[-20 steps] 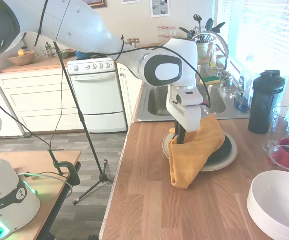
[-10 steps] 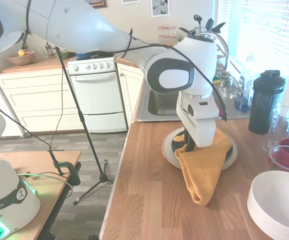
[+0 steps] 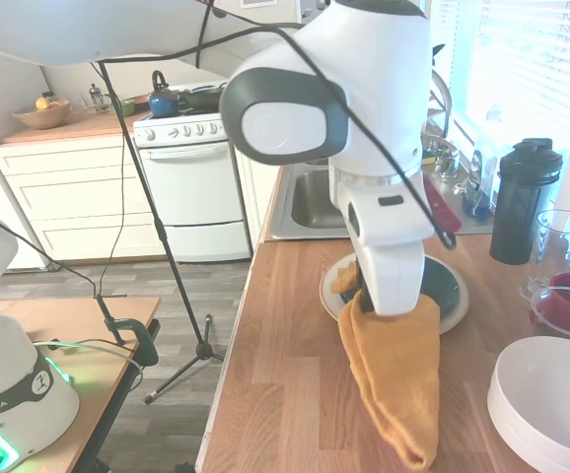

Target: Wipe the blue plate in counterclockwise motion

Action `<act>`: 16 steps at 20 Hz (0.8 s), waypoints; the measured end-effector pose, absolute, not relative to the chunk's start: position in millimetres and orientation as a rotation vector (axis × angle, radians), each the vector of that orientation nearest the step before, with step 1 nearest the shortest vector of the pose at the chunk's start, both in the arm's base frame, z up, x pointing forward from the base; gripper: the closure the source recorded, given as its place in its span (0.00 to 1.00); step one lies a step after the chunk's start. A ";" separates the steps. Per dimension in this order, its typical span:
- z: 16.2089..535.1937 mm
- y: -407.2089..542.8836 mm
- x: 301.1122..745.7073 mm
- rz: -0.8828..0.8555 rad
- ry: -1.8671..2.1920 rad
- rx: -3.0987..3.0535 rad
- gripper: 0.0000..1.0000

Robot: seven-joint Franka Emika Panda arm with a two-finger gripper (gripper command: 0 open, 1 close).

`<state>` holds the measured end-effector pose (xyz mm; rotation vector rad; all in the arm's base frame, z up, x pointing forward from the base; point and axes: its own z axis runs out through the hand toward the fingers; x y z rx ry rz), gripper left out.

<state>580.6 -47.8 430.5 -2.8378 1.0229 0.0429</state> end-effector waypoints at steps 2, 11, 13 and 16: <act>425.6 -76.6 574.1 0.068 1.052 -2.807 1.00; 380.8 -144.5 564.5 0.181 1.123 -2.724 1.00; 368.2 -163.8 562.3 0.206 1.143 -2.706 1.00; 355.5 -179.4 564.9 0.232 1.159 -2.696 1.00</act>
